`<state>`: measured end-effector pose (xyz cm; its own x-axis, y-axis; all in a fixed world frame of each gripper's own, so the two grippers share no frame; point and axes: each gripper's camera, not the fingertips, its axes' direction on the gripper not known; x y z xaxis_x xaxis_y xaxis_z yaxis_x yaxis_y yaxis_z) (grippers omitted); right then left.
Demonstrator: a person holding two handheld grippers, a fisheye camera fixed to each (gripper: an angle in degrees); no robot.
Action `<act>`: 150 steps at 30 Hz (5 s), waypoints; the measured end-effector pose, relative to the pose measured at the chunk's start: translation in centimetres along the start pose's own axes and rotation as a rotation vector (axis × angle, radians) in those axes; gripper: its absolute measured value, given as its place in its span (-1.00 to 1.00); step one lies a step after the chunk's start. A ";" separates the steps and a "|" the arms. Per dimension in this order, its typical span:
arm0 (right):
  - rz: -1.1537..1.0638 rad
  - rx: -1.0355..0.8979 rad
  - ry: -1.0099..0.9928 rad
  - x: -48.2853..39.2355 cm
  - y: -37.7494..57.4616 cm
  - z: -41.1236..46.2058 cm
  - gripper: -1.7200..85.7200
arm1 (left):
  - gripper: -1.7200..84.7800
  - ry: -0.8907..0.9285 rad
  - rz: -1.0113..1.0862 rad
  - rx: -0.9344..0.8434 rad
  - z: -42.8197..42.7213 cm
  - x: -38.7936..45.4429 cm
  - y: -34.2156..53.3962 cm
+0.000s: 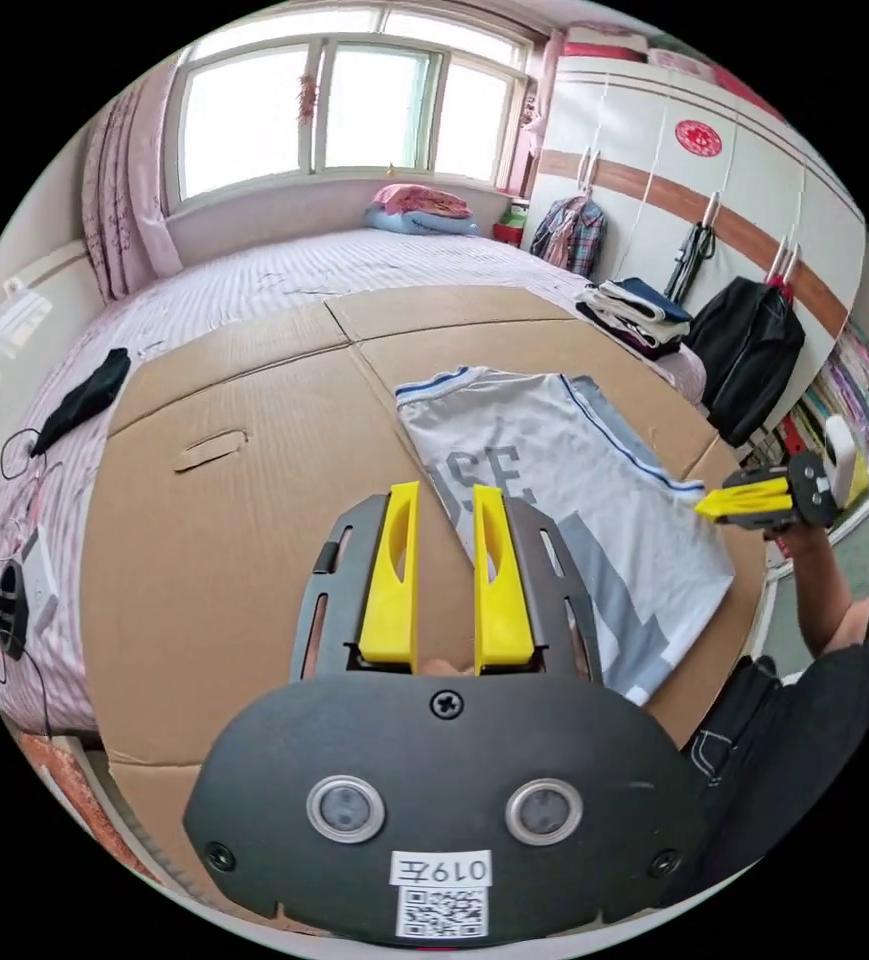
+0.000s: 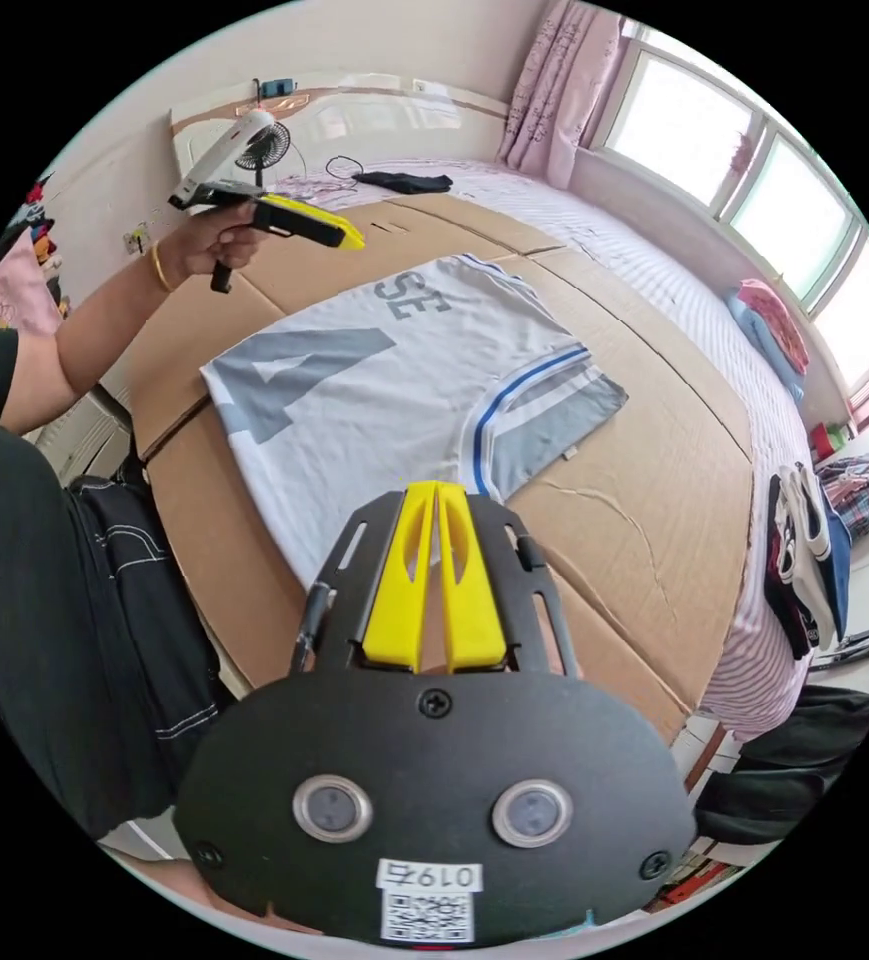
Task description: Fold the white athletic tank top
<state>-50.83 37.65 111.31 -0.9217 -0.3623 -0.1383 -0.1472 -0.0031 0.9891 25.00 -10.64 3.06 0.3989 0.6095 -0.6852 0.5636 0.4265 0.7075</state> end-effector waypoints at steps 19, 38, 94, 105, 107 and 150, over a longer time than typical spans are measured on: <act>0.136 0.001 -0.129 14.6 0.4 -3.4 -0.98 | -0.89 0.299 -0.149 -0.194 15.2 -17.6 -18.3; 0.119 0.035 -0.178 29.9 -2.0 -6.5 -0.98 | -0.94 0.204 -0.109 -0.178 17.3 -21.2 -24.3; 0.619 0.192 -0.715 80.5 -16.3 3.0 -0.97 | -0.94 0.376 0.164 -0.287 29.1 -14.4 -45.2; 0.634 0.187 -0.712 82.0 -15.7 3.7 -0.97 | -0.95 0.336 0.082 -0.272 30.9 -15.1 -45.9; 0.645 0.189 -0.722 82.3 -15.4 4.0 -0.97 | -0.94 0.322 0.057 -0.270 31.4 -15.3 -46.1; 0.698 0.218 -0.797 84.3 -11.9 5.0 -0.97 | -0.94 0.467 -0.001 -0.347 35.4 -18.0 -46.5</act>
<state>-128.58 11.82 87.63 -0.7834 0.4907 0.3814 0.5128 0.1636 0.8428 17.20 -65.09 -23.71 -0.0072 0.8058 -0.5922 0.2620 0.5731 0.7765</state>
